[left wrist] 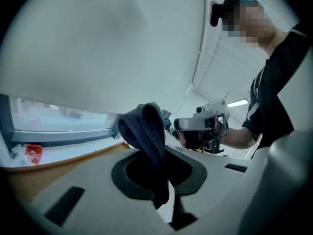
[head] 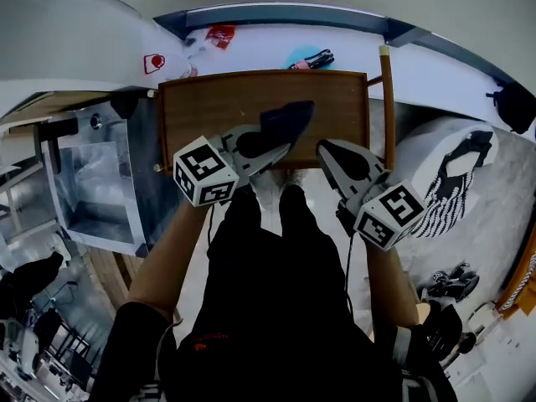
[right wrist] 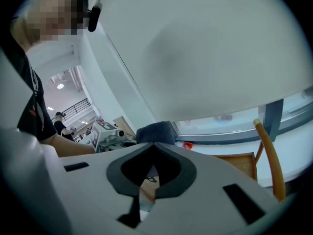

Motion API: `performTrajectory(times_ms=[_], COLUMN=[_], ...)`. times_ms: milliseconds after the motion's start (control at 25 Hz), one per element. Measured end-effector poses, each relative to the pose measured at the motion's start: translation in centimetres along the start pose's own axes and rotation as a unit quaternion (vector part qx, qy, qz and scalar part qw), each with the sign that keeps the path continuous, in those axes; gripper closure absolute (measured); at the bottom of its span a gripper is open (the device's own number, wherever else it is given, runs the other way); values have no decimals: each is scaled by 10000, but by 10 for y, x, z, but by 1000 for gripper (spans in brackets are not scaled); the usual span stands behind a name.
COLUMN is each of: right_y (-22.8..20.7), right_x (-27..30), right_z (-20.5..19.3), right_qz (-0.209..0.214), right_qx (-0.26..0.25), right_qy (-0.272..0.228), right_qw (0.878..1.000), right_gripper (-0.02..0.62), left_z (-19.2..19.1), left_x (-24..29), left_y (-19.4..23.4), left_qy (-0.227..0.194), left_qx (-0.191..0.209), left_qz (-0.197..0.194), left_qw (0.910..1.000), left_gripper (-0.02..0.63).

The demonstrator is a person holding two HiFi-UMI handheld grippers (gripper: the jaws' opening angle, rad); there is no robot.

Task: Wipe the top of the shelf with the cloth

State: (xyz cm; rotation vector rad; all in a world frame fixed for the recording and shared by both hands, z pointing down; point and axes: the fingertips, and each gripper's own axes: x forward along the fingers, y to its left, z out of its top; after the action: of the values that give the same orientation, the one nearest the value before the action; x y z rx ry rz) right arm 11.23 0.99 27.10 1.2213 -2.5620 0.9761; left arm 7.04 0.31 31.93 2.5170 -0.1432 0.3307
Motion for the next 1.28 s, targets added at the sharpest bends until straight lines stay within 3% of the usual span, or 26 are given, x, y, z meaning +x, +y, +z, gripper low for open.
performTrajectory(times_ms=[280,560,840,1280], right_y=[44,75,101,144], right_x=[26,43,58,79], right_z=[32,56,74,77], right_qz=[230,283,167,289], right_qx=[-408,-797,-1268,-1556], right_qy=[-48,-32,19,145], right_qw=[9989,9964,9918,9873], right_gripper=[591,591,591,591], left_z=[41,61,76,83], left_x=[-73,-124,-165,-208], left_y=[-16,-29,-36,-43], left_qy=[-389,-294,-369,-552], left_qx=[390,980,1163,1293], left_qz=[154,416,582,757], left_qw=[9984,9939,9908,9872], left_gripper=[552,552,552,552])
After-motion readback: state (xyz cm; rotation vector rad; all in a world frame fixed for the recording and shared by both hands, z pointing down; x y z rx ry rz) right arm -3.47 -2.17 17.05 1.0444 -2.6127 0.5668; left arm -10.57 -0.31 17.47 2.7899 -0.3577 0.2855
